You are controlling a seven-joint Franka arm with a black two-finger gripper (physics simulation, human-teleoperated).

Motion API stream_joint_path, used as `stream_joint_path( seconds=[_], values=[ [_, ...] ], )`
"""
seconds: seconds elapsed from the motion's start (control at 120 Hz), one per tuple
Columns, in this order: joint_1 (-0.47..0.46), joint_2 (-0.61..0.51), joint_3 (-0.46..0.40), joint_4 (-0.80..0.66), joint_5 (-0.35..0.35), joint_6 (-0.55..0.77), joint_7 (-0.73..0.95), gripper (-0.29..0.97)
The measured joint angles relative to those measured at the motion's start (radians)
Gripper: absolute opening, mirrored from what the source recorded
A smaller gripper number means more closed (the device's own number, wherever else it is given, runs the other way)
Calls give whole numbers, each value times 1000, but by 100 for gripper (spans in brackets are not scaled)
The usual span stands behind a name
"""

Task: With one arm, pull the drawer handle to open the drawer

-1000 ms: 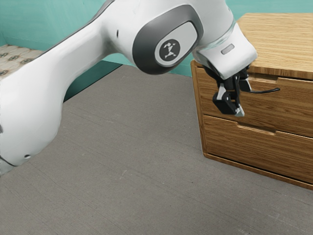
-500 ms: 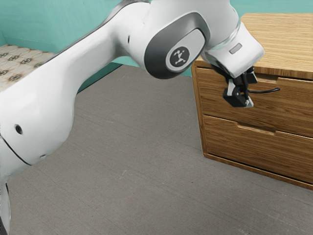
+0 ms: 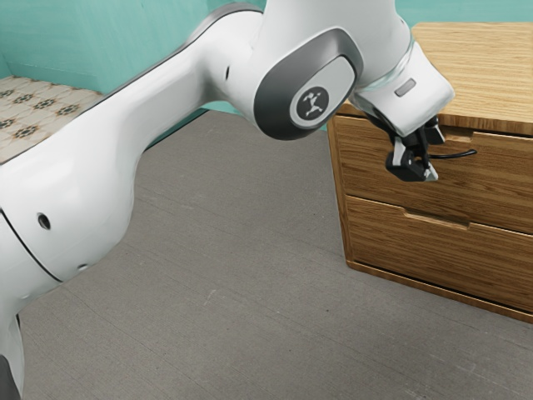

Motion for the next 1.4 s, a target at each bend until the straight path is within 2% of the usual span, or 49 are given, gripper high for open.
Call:
stream_joint_path(
  seconds=[0.392, 0.817, 1.4],
  values=[
    [0, 16, 7, -6, 6, 5, 7, 23],
    [0, 11, 6, -11, 19, 6, 11, 7],
    [0, -85, 7, -132, 22, 4, 11, 4]
  ],
)
